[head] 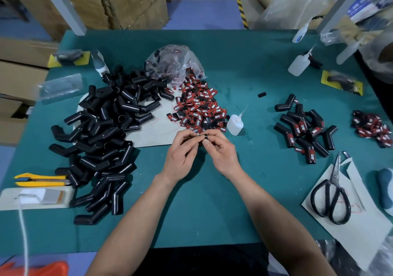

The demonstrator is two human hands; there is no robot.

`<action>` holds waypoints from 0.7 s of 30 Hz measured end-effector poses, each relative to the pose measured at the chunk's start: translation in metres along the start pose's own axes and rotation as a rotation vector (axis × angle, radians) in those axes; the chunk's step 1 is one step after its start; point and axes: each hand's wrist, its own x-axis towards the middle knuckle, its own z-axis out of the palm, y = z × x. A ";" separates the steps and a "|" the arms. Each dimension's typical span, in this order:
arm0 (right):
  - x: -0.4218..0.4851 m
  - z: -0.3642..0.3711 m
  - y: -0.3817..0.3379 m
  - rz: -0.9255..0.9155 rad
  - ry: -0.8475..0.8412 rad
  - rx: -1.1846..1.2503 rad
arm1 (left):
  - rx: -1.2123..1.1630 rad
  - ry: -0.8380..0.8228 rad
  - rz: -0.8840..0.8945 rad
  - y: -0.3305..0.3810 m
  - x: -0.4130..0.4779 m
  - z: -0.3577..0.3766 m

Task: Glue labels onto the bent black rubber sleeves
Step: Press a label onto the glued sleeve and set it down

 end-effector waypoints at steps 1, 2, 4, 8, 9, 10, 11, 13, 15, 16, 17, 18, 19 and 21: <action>-0.001 0.000 0.000 -0.017 0.002 -0.005 | 0.004 -0.009 0.001 0.000 0.000 -0.001; -0.001 0.000 0.001 -0.029 0.001 -0.012 | 0.003 -0.014 0.000 0.000 0.000 -0.001; -0.002 0.000 0.004 -0.038 0.002 -0.040 | -0.006 -0.018 -0.006 0.001 0.001 -0.002; -0.002 0.001 0.006 -0.021 -0.004 -0.048 | -0.025 -0.011 -0.023 0.003 0.003 -0.002; -0.002 0.001 0.005 -0.020 -0.004 -0.042 | -0.025 -0.009 -0.026 0.003 0.003 -0.002; -0.002 0.001 0.005 -0.021 -0.002 -0.037 | -0.023 -0.006 -0.030 0.003 0.003 -0.002; -0.002 0.001 0.004 -0.021 0.000 -0.033 | -0.021 -0.004 -0.034 0.004 0.003 -0.002; -0.002 0.001 0.004 -0.017 0.000 -0.023 | -0.020 -0.003 -0.041 0.004 0.003 -0.003; -0.002 0.001 0.004 -0.012 0.001 -0.017 | -0.024 -0.006 -0.047 0.005 0.003 -0.002; -0.002 0.001 0.005 -0.010 0.003 -0.012 | -0.026 -0.007 -0.051 0.005 0.003 -0.002; -0.002 0.001 0.005 -0.013 0.008 -0.008 | -0.030 -0.008 -0.056 0.004 0.003 -0.001; -0.003 0.001 0.006 -0.018 0.012 -0.008 | -0.032 -0.007 -0.057 0.004 0.004 -0.001; -0.003 0.001 0.006 -0.023 0.016 -0.010 | -0.034 -0.006 -0.056 0.003 0.004 -0.002; -0.002 0.002 0.007 -0.023 0.018 -0.006 | -0.039 -0.006 -0.053 0.003 0.004 -0.001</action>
